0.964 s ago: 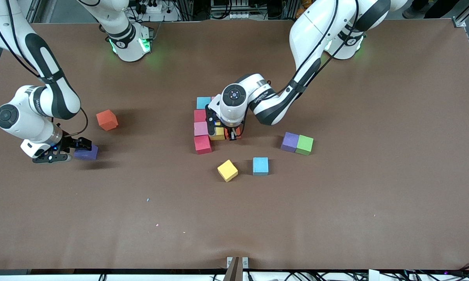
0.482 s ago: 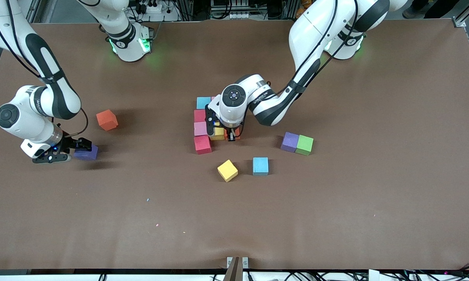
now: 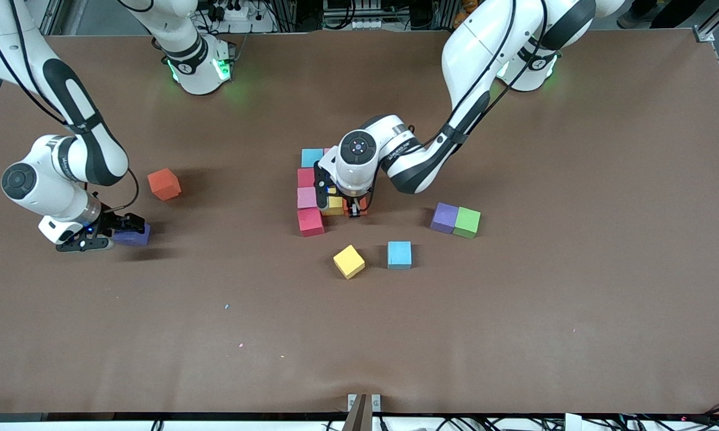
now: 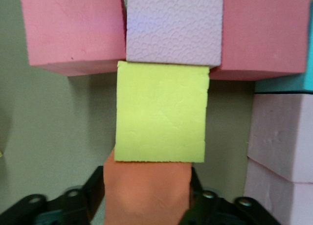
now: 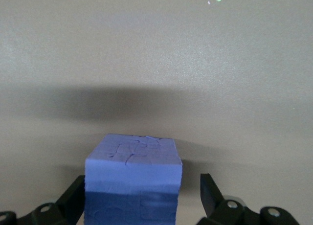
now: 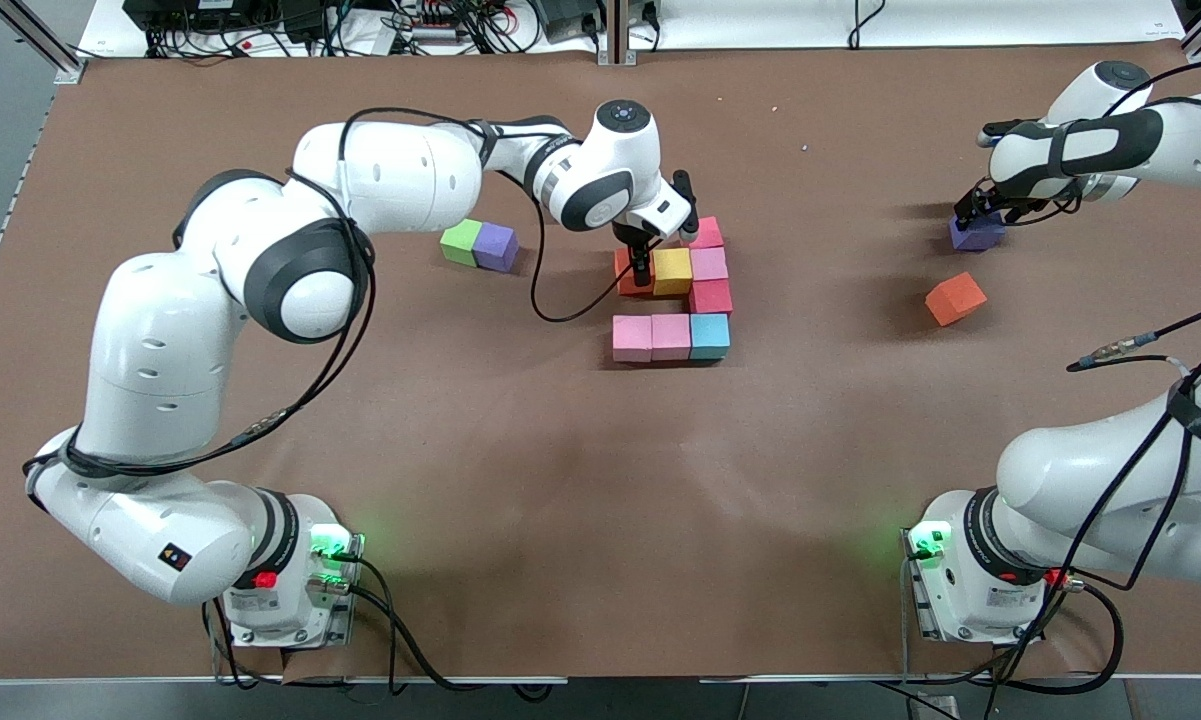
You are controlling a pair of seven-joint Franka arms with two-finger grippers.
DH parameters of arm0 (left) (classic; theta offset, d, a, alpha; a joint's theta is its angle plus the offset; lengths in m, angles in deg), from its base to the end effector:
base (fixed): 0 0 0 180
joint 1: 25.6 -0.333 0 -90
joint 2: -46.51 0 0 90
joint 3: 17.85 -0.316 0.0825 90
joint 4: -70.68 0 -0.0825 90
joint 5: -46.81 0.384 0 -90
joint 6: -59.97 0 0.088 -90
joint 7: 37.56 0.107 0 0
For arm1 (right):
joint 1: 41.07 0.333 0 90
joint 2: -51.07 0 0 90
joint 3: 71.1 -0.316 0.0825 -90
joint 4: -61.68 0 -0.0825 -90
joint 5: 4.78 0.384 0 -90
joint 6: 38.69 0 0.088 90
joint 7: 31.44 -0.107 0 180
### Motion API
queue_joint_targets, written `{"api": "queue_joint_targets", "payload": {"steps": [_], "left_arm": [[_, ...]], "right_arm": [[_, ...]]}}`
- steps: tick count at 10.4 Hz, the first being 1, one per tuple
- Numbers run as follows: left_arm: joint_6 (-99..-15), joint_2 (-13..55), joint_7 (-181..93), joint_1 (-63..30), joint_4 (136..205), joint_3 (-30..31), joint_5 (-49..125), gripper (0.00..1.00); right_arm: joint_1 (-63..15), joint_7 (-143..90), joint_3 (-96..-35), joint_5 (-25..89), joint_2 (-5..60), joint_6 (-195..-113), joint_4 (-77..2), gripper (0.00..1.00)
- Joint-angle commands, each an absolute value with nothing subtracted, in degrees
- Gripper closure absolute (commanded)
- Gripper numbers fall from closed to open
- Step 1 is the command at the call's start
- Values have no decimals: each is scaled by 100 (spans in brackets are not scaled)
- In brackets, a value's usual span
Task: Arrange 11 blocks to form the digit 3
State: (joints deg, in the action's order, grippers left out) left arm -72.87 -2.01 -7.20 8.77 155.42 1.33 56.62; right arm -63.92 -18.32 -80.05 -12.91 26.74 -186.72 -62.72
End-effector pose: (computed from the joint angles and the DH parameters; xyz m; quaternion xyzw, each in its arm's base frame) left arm 0.4638 -0.5507 0.1940 0.7410 -0.6685 0.0084 0.0627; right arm 0.5469 -0.1316 0.1964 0.9989 0.0467 -0.0031 0.0047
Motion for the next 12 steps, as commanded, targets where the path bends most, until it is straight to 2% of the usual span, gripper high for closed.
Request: {"api": "queue_joint_targets", "payload": {"steps": [1, 2, 3, 4, 5, 9, 12], "left_arm": [[-7345, -289, -662, 929, 15364, 69, 5639, 0], [-7328, -184, -662, 895, 15373, 69, 5622, 0], [-7214, -113, -645, 859, 15391, 78, 5621, 0], [-7048, -34, -610, 842, 15400, 87, 5630, 0], [-6916, 28, -618, 842, 15400, 113, 5604, 0], [-6529, 204, -618, 842, 15400, 140, 5586, 0], [-6239, 327, -609, 833, 15382, 140, 5516, 0]], "right_arm": [[-6532, -1869, -8094, -1331, 2672, -18731, -6278, 23], [-6532, -1878, -8094, -1331, 2664, -18731, -6260, 58], [-6524, -1878, -8103, -1331, 2655, -18670, -6182, 77], [-6497, -1869, -8111, -1331, 2655, -18652, -6085, 85], [-6419, -1861, -8138, -1331, 2655, -18582, -5936, 85], [-5559, -1861, -8147, -1078, 2436, -17318, -4725, 79], [-4917, -1956, -8138, -768, 2120, -17290, -4170, 78]]}}
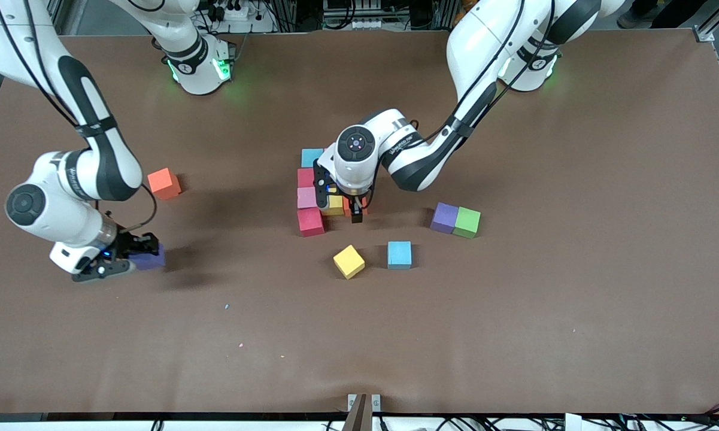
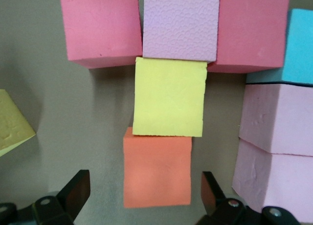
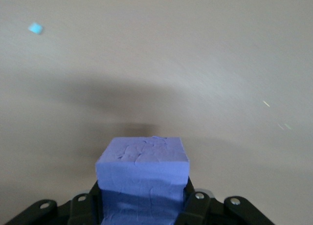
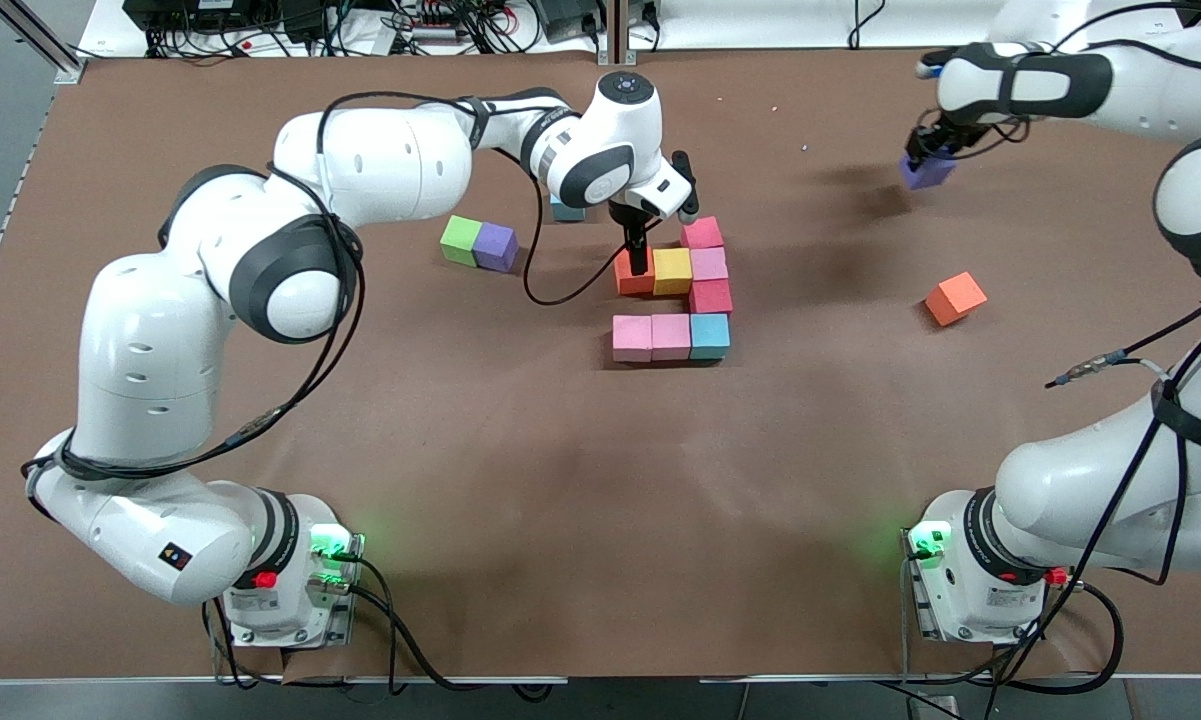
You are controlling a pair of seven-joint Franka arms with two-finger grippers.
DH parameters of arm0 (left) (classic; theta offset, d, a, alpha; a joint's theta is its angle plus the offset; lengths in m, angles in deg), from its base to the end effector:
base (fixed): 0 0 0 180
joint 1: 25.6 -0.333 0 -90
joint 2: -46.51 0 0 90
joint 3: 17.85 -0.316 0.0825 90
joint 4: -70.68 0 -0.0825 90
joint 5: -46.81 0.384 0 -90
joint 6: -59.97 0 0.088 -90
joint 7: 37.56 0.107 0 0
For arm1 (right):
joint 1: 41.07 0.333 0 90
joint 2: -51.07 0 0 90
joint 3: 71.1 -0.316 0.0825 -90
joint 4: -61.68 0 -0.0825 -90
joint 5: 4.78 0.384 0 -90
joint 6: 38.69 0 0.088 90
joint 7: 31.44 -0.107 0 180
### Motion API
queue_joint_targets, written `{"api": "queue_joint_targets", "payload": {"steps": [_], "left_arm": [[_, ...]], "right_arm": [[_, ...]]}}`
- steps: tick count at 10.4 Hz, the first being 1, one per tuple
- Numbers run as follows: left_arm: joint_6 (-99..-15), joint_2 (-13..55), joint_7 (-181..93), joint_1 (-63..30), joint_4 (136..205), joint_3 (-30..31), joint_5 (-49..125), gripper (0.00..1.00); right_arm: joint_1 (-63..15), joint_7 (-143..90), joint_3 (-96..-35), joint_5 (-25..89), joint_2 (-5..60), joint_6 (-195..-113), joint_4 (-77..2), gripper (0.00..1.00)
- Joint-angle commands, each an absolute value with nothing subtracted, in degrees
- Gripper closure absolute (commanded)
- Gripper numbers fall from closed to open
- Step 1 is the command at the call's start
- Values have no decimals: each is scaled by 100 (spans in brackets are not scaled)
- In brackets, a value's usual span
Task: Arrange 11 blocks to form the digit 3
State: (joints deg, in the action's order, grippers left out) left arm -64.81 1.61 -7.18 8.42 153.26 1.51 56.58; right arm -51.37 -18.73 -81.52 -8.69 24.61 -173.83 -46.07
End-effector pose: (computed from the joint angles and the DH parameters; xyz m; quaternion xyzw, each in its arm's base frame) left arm 0.4721 -0.5472 0.2419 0.7417 -0.6690 -0.0105 0.0473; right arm 0.6376 -0.0063 0.2693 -0.9919 -0.1257 -0.0142 0.0144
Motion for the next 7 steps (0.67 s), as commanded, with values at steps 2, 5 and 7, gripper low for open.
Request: {"api": "queue_joint_targets", "payload": {"steps": [2, 5, 7], "left_arm": [[-6159, 371, -653, 615, 15356, 131, 5498, 0], [-6123, 597, -644, 244, 15390, 131, 5542, 0], [-6071, 705, -688, 218, 15365, 96, 5508, 0]], "right_arm": [[-4469, -2446, -8129, -777, 1944, -17272, -3853, 78], [-3801, -3368, -8112, -873, 1601, -17001, -3335, 78], [-3309, -4063, -8085, -900, 1338, -16798, -2975, 78]]}}
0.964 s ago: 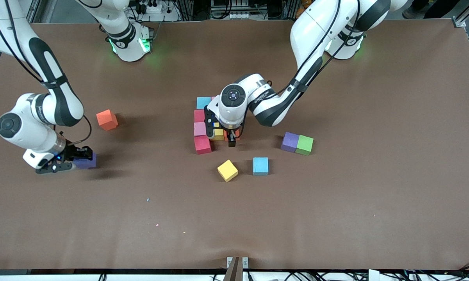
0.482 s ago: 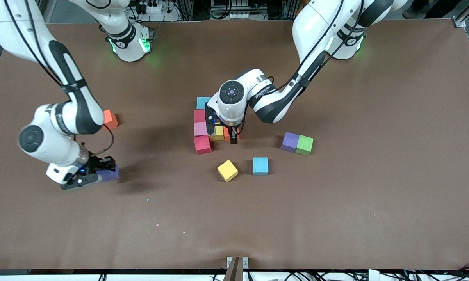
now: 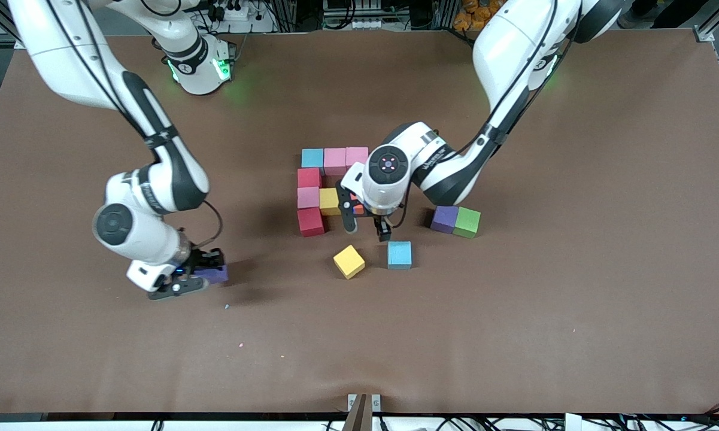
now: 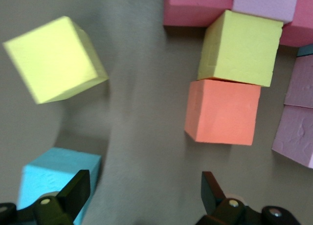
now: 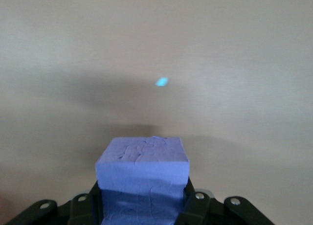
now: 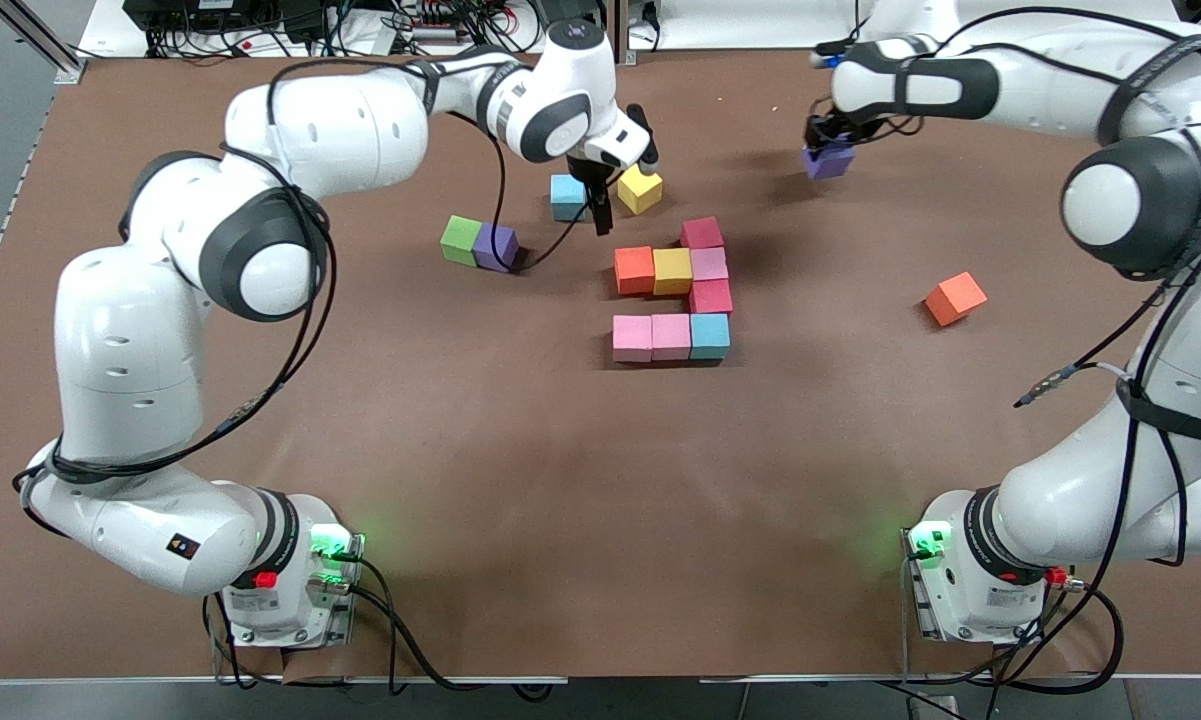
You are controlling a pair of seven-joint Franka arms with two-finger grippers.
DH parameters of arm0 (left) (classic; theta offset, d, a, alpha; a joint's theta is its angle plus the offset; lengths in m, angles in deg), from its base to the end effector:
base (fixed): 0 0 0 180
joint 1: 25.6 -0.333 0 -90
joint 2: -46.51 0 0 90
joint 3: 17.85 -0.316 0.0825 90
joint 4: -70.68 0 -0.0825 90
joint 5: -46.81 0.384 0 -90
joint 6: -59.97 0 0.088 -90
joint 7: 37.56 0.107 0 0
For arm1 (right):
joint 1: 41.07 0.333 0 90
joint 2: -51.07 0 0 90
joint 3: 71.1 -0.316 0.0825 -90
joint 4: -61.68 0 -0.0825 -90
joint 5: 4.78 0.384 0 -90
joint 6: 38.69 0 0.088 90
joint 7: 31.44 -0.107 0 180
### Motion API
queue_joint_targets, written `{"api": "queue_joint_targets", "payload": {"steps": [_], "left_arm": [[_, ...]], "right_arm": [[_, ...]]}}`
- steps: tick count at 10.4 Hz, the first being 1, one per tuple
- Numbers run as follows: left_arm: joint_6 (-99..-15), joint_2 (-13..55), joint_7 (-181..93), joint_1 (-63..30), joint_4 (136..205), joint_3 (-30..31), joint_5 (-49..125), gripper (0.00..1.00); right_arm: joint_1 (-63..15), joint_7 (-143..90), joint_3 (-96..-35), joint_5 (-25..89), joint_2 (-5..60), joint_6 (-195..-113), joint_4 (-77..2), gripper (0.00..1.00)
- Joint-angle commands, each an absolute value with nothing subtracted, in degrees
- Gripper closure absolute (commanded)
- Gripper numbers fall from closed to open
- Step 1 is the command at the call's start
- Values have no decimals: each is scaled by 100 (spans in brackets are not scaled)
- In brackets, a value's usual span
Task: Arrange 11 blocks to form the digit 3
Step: 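Carry the purple cube toward the column while the left gripper reaches blue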
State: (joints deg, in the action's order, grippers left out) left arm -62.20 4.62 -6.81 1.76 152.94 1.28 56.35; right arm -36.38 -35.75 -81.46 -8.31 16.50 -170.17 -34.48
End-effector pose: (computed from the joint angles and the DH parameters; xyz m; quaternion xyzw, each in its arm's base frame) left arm 0.5351 -0.4862 0.2765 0.7782 -0.6268 -0.0021 0.0399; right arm 0.6625 0.1625 0.2580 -0.9948 -0.0974 -0.0070 0.0292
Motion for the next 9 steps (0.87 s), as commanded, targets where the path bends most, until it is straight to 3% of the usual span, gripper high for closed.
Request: {"api": "queue_joint_targets", "payload": {"steps": [1, 9], "left_arm": [[-6062, 783, -819, 200, 15391, 52, 5559, 0], [-6088, 494, -646, -308, 15400, -19, 5578, 0]], "right_arm": [[-3081, -4388, -8076, -909, 1258, -16789, -2912, 78], [-2130, -5638, -8076, -909, 994, -16789, -2701, 78]]}}
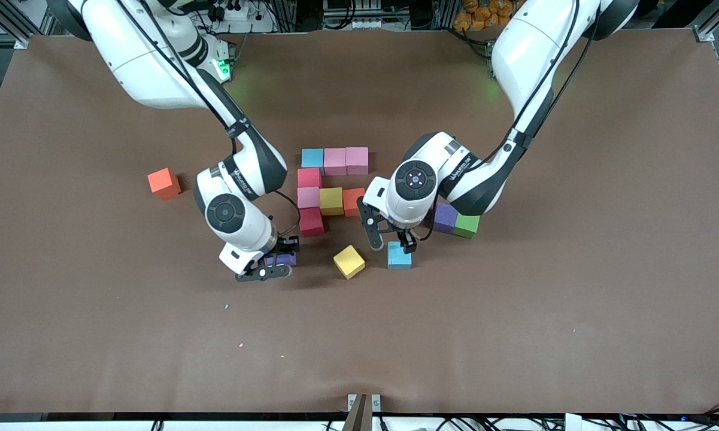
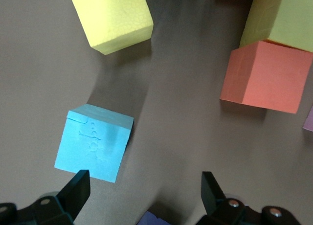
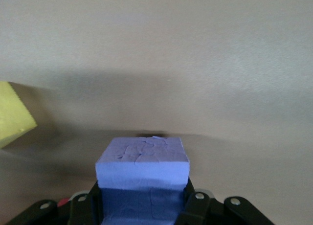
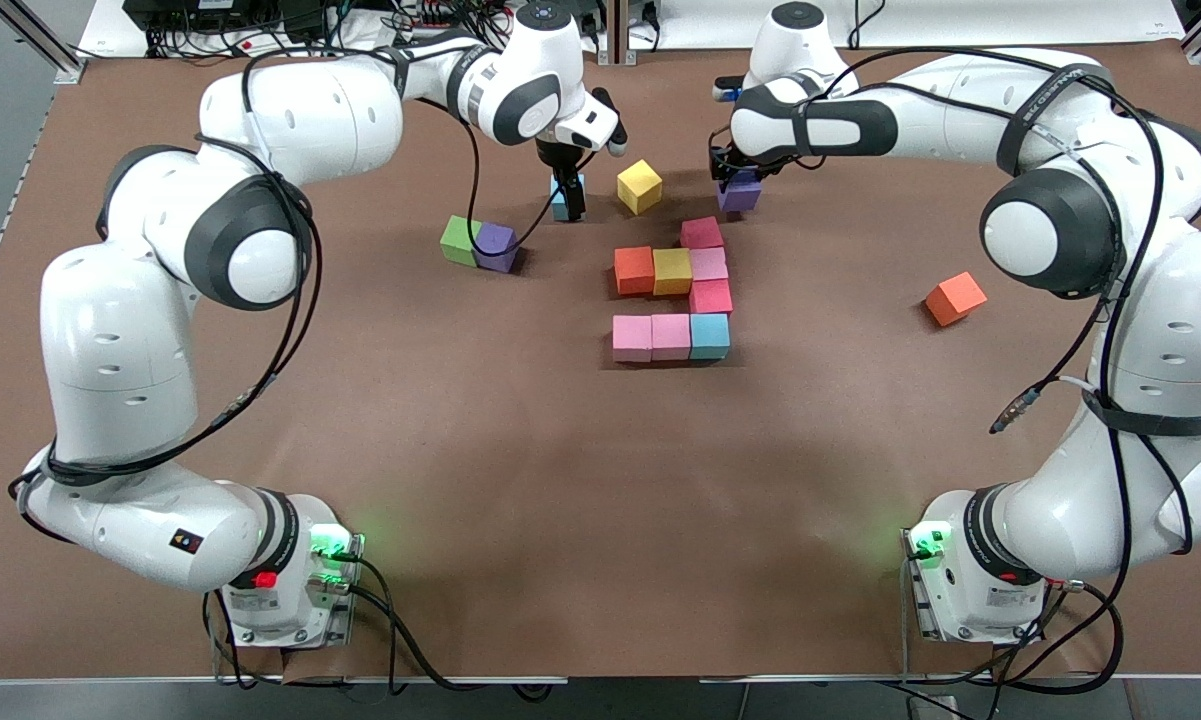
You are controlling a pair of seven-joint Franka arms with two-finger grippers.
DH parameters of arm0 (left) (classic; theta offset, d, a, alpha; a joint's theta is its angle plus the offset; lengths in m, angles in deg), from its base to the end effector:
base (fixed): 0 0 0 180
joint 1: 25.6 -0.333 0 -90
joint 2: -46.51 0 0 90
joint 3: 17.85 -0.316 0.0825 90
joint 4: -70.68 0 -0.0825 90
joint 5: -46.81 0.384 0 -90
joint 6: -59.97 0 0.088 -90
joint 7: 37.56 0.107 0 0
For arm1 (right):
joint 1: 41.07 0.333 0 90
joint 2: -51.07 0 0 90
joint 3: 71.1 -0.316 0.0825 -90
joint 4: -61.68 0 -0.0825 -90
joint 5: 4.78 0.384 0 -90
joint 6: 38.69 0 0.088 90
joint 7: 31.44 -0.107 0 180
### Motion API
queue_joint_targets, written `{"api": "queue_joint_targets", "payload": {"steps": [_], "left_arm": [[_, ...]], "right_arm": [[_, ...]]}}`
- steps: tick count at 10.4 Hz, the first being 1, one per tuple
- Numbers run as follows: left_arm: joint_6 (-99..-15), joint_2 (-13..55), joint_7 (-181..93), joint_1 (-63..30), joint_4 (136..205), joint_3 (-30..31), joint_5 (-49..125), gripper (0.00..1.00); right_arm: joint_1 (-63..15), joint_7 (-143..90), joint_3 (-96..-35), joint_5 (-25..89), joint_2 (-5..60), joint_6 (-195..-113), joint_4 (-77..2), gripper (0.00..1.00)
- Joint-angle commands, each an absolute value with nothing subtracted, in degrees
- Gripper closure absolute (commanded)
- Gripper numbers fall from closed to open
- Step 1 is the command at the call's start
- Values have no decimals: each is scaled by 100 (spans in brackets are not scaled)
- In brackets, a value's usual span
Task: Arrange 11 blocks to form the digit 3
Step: 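Carry the purple cube toward the column while the left gripper reaches blue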
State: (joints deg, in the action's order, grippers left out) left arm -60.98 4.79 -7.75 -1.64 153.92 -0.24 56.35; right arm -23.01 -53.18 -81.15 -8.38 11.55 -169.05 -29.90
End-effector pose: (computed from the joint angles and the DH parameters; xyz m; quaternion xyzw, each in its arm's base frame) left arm 0.5663 -0.4387 0.2660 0.8063 -0.5905 -0.0204 0.0296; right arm 0.6219 0.3121 0.2316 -0.9979 -0.0563 0.0142 0.0284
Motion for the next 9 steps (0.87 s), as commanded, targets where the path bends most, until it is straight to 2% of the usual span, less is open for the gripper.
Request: {"api": "queue_joint_targets", "payload": {"steps": [1, 9], "left_arm": [[-6106, 459, -401, -432, 15408, -19, 5569, 0], [-6132, 371, -38, -609, 15391, -1, 5507, 0]], "right_arm": [[-2042, -5753, -8076, -909, 915, -16789, -2605, 78], [-1743, -6254, -8059, -909, 440, -16552, -2077, 78]]}}
